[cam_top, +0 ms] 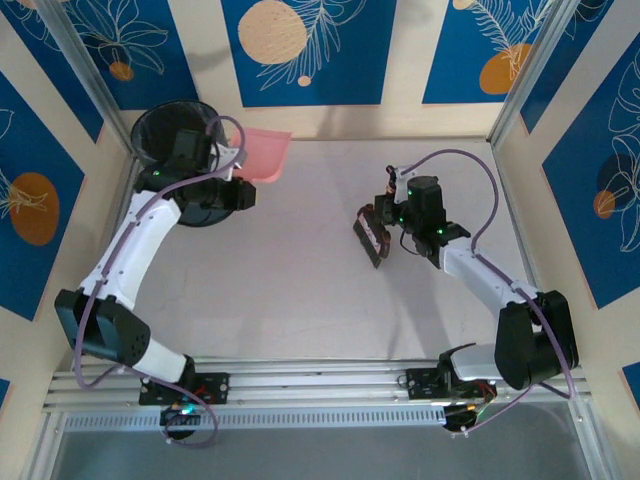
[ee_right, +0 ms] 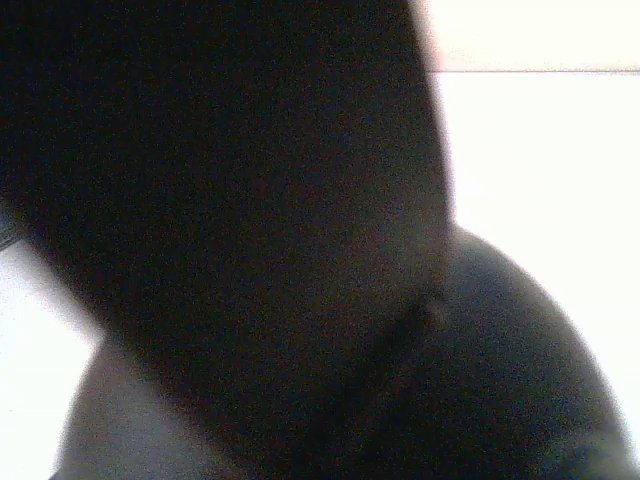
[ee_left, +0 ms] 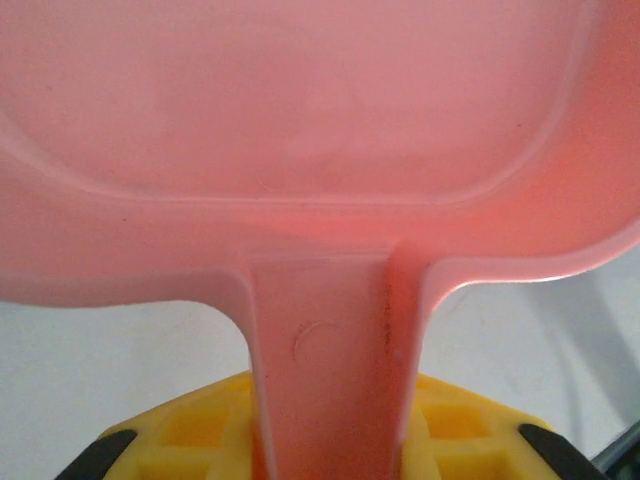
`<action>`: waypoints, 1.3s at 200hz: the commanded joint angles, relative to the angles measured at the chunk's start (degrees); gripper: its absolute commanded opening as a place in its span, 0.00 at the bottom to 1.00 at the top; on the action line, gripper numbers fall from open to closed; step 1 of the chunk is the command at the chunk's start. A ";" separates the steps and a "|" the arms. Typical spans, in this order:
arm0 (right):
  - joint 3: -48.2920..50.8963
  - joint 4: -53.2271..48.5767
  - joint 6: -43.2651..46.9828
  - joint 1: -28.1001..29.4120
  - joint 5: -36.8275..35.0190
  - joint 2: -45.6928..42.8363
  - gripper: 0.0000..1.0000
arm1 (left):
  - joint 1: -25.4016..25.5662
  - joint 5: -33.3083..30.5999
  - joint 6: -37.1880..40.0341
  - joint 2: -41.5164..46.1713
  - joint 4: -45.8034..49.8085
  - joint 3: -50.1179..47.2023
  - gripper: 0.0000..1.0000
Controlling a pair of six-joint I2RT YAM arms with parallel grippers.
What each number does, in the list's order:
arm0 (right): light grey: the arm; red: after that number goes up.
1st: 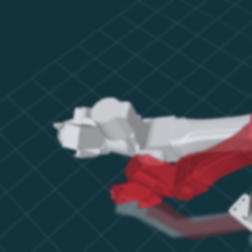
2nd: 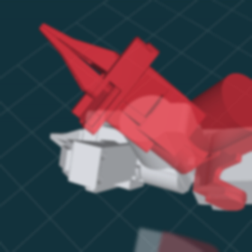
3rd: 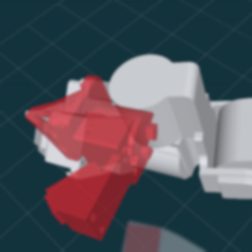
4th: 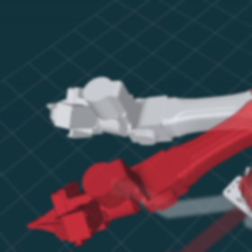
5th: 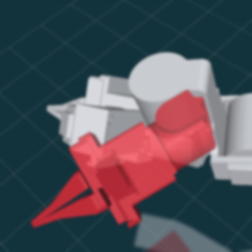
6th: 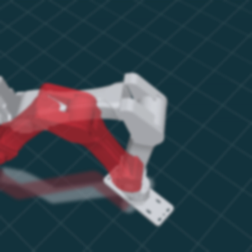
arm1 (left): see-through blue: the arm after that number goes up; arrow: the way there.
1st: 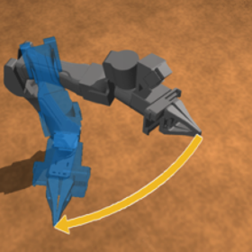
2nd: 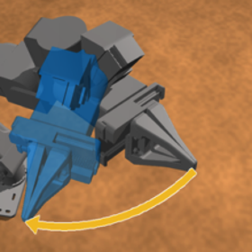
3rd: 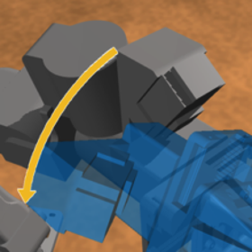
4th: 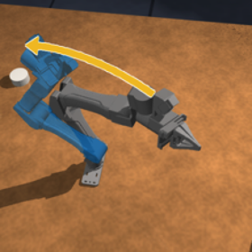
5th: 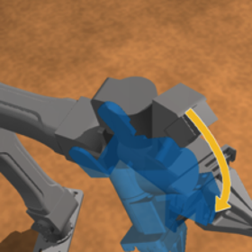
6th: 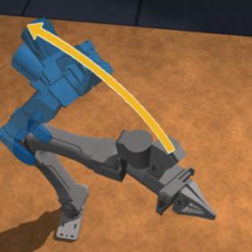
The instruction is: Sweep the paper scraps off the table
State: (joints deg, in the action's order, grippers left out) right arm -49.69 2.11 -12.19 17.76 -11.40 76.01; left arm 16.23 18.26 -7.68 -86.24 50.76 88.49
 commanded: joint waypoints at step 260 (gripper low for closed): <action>3.82 -0.58 -0.23 -3.66 -6.39 -8.77 0.00 | 17.69 -2.23 18.13 -35.42 12.61 17.92 0.00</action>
State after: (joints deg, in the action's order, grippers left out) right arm -46.09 0.30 -12.16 14.52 -17.43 69.21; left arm 33.28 13.87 8.16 -119.90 60.64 103.83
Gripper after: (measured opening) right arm 0.253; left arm 0.258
